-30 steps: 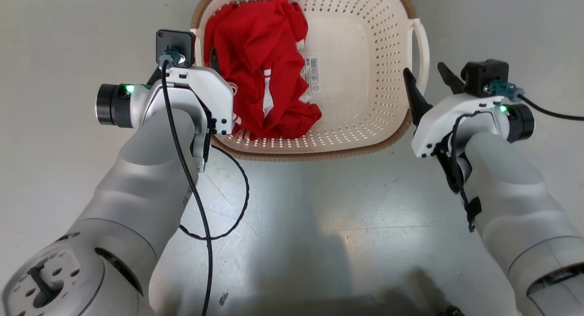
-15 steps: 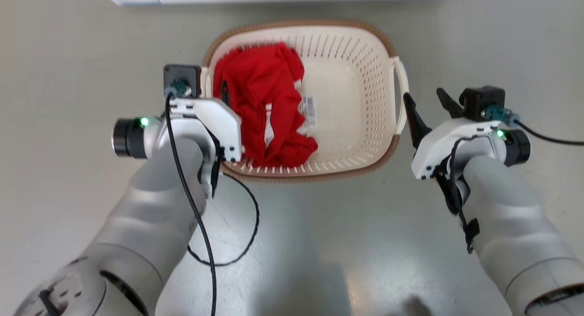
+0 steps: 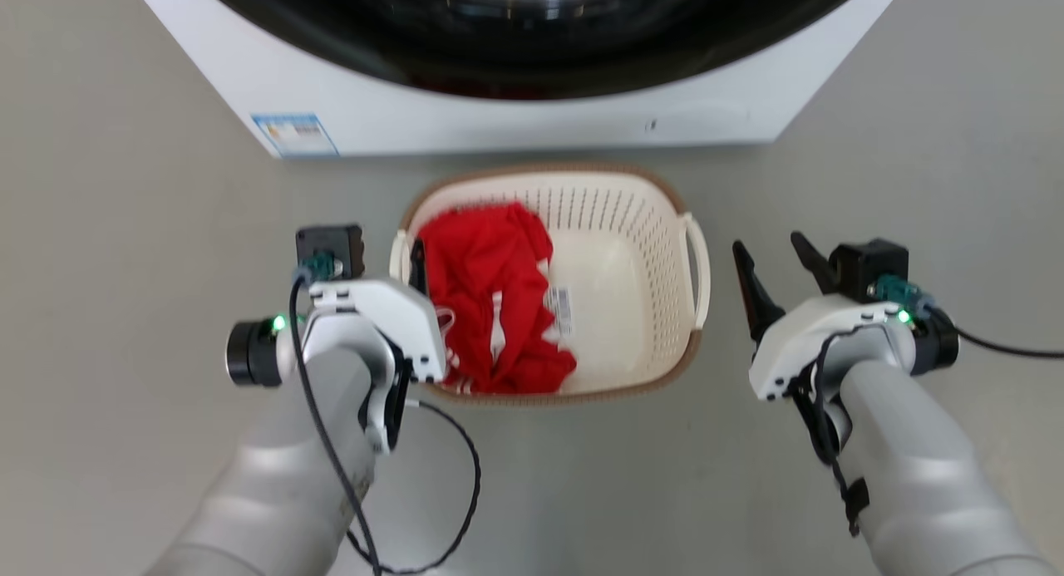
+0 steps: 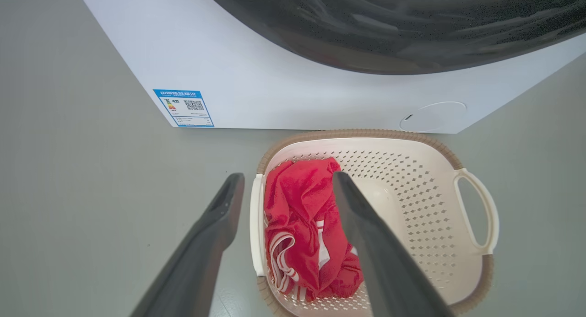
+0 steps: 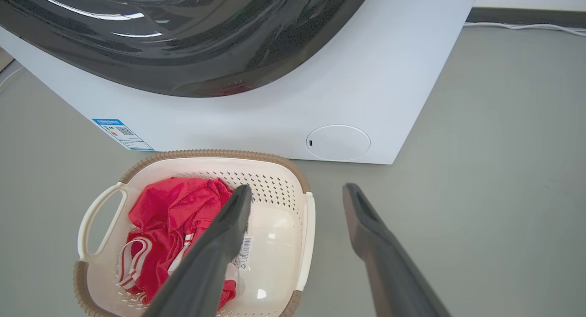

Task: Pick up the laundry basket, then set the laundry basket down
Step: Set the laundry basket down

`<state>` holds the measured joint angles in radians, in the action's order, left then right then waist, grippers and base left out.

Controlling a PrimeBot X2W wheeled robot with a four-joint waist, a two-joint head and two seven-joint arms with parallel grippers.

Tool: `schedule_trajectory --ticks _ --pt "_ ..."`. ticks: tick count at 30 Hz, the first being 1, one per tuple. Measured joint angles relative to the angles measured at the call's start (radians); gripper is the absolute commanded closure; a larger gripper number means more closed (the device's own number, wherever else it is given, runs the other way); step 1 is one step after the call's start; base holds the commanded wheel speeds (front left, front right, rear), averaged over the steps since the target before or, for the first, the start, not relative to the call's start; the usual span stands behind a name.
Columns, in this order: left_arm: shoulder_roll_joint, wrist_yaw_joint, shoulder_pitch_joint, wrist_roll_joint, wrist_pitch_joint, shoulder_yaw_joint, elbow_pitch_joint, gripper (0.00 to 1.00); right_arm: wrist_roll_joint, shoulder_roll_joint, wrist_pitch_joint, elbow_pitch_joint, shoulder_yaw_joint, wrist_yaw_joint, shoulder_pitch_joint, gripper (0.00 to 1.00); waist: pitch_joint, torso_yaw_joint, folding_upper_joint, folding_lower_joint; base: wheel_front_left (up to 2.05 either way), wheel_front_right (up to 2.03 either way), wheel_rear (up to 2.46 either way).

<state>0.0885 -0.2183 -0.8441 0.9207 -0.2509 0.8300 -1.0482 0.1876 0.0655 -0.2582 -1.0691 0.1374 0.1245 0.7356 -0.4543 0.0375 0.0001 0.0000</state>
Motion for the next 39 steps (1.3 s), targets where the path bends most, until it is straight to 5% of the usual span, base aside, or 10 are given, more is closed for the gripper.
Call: schedule_trajectory --ticks 19,39 --pt "0.018 0.062 0.322 -0.263 0.000 -0.360 0.256 0.00 -0.093 -0.005 0.000 0.265 -0.072 0.000 -0.228 0.00 0.285 -0.017 0.0000 0.0000 0.00 0.00 0.00" --pt "0.009 0.104 0.605 -0.448 0.000 -0.586 0.514 0.00 -0.128 -0.011 0.000 0.497 -0.118 0.000 -0.493 0.00 0.447 -0.025 0.0000 0.0000 0.00 0.00 0.00"
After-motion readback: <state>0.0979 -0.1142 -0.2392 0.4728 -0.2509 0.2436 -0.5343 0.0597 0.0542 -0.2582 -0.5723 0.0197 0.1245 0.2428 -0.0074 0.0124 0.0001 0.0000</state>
